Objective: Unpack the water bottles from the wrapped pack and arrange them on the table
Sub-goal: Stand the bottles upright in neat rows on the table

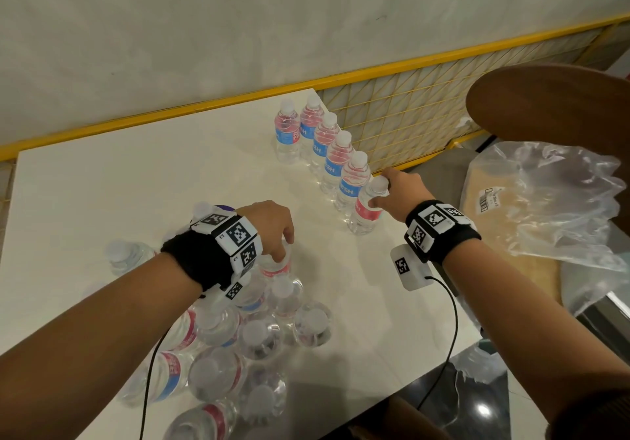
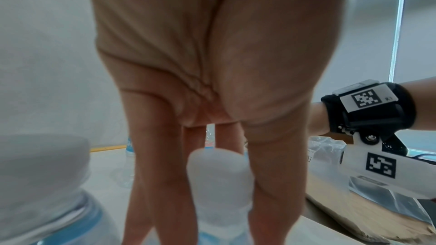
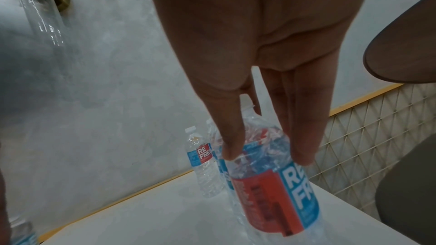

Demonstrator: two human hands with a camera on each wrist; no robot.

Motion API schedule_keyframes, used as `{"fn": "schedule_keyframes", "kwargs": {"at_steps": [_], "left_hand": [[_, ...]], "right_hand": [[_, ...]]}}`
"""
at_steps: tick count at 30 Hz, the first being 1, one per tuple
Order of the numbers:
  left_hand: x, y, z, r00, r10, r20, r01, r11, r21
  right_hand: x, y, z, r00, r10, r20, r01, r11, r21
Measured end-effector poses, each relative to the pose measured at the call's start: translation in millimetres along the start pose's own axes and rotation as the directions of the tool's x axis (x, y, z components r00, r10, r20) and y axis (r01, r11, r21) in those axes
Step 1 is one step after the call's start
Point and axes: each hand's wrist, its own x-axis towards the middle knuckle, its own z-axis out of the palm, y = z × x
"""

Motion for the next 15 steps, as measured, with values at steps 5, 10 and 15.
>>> {"fn": "schedule_keyframes", "kwargs": {"at_steps": [5,10,15], "left_hand": [[1.1,-0.5,0.3,1.0,0.007,-0.008,-0.007,1.0,-0.007],[0.8,-1.0,0.8,1.0,0.003,-0.01,-0.003,1.0,-0.015],[0.4,-1.3,0.9,1.0,0.004,-0.007,-0.004,1.0,-0.013]], "right_hand": [[-0.5,0.2,-3.0,1.0,-0.013,0.024,0.013,1.0,0.003],[1.2,1.9,-9.0,0.992,-0.105,0.075,0.111,0.99,-0.084],[-0.9,-4.0,-16.9,0.999,-0.014,0.036,0.021,0.978,-0.209]]}}
